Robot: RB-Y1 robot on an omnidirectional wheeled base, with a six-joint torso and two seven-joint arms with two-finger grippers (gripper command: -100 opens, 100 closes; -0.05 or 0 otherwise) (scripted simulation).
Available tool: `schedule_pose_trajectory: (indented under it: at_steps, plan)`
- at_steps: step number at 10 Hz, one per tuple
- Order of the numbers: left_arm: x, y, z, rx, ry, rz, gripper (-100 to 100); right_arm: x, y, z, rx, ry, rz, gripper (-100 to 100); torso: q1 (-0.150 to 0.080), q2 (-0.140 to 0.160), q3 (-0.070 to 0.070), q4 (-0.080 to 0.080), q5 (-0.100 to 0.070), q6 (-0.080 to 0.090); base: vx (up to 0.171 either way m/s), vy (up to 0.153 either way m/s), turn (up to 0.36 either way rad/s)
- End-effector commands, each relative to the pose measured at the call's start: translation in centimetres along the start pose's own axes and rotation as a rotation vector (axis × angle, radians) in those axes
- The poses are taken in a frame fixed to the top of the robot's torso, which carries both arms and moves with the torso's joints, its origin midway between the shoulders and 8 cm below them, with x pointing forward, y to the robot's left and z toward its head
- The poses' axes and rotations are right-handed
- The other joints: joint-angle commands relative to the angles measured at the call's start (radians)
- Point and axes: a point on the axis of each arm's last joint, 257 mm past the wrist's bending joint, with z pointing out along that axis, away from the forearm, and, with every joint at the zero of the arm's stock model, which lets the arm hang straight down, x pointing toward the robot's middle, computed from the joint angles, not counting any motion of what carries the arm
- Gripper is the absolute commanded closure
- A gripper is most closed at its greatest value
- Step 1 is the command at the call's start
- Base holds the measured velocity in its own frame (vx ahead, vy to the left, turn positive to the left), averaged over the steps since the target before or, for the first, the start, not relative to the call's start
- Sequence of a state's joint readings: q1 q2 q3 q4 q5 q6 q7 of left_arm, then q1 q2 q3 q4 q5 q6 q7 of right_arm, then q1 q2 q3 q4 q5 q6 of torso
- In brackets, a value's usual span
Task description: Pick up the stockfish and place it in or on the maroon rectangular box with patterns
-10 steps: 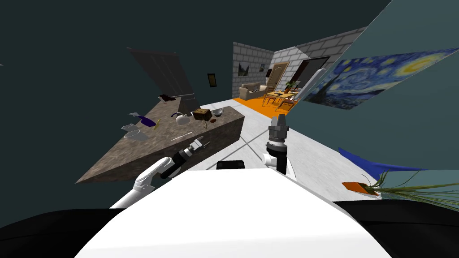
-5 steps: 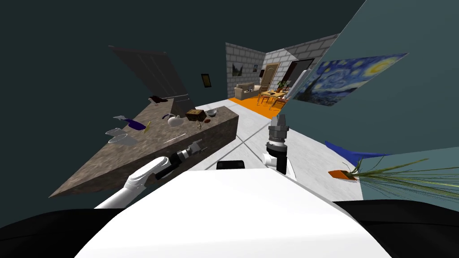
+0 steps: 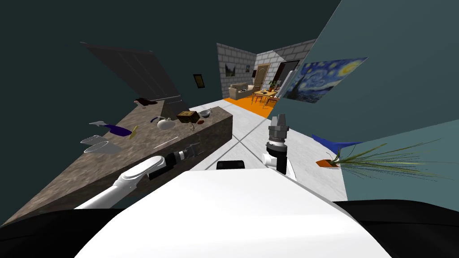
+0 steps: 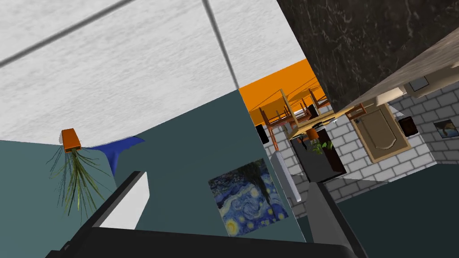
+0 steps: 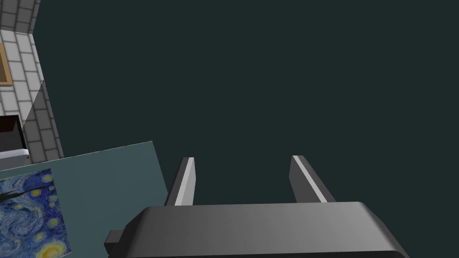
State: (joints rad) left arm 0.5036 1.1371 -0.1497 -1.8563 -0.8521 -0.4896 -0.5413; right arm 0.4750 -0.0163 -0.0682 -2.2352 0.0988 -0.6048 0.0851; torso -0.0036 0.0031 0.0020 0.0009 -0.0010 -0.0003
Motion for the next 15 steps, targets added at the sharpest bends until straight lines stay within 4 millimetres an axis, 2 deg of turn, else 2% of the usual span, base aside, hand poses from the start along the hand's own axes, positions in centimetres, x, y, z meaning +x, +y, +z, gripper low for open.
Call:
schedule_pose_trajectory:
  at_steps: [1, 2, 3, 4, 5, 6, 7, 8, 9, 11, 13, 15]
  plan:
    - [1.4, 0.1, -0.6, 0.030, 0.042, 0.064, -100, 0.0, 0.0, 0.0, 0.000, 0.000, 0.000, 0, 0.000, 0.000, 0.000, 0.000, 0.000, 0.000, -0.015, -0.073, -0.111]
    - [3.6, 0.0, -1.6, 0.070, 0.100, 0.135, -100, 0.0, 0.0, 0.0, 0.000, 0.000, 0.000, 0, 0.001, 0.000, 0.000, 0.000, 0.000, -0.001, -0.020, -0.084, -0.240]
    - [3.9, 0.0, -1.7, 0.076, 0.109, 0.152, -100, 0.0, 0.0, 0.0, 0.000, 0.000, 0.000, 0, 0.000, 0.000, 0.000, 0.000, 0.000, 0.000, -0.008, -0.069, -0.109]
    - [6.0, 0.1, -3.0, 0.119, 0.166, 0.218, -100, 0.0, 0.0, 0.0, 0.000, 0.000, 0.000, 0, 0.001, 0.000, 0.000, 0.000, 0.000, -0.001, -0.003, -0.080, -0.191]
    - [6.3, 0.0, -3.0, 0.125, 0.174, 0.236, -100, 0.0, 0.0, 0.0, 0.000, 0.000, 0.000, 0, 0.001, -0.001, 0.000, 0.000, 0.000, 0.000, -0.002, -0.071, -0.102]
    - [8.4, 0.2, -4.4, 0.170, 0.232, 0.300, -100, 0.0, 0.0, 0.0, 0.000, 0.000, 0.000, 0, 0.001, -0.001, 0.000, 0.000, 0.000, -0.001, 0.001, -0.079, -0.226]
    - [8.6, 0.1, -4.5, 0.176, 0.238, 0.314, -100, 0.0, 0.0, 0.0, 0.000, 0.000, 0.000, 0, 0.001, -0.001, 0.000, 0.000, 0.000, 0.000, 0.005, -0.050, -0.102]
    - [10.7, 0.4, -6.0, 0.222, 0.295, 0.374, -100, 0.0, 0.0, 0.0, 0.000, 0.000, 0.000, 0, 0.002, -0.001, -0.001, 0.000, 0.000, -0.001, 0.022, -0.058, -0.240]
    - [10.9, 0.3, -6.1, 0.228, 0.301, 0.386, -100, 0.0, 0.0, 0.0, 0.000, 0.000, 0.000, 0, 0.002, -0.002, -0.001, 0.000, 0.000, 0.000, 0.022, -0.043, -0.088]
    - [14.6, 0.8, -9.3, 0.325, 0.401, 0.496, -100, 0.0, 0.0, 0.0, 0.000, 0.000, 0.000, 0, 0.003, -0.002, -0.001, 0.000, 0.000, 0.000, 0.030, -0.054, -0.251]
    - [15.3, 0.9, -9.8, 0.334, 0.420, 0.512, -100, 0.0, 0.0, 0.0, 0.000, 0.000, 0.000, 0, 0.004, -0.003, -0.002, -0.001, 0.001, -0.001, 0.025, -0.023, -0.032]
    - [18.7, 1.5, -13.5, 0.432, 0.518, 0.597, -100, 0.0, 0.0, 0.0, 0.000, 0.000, 0.000, 0, 0.004, -0.002, -0.001, 0.000, 0.001, 0.000, 0.038, -0.019, -0.264]
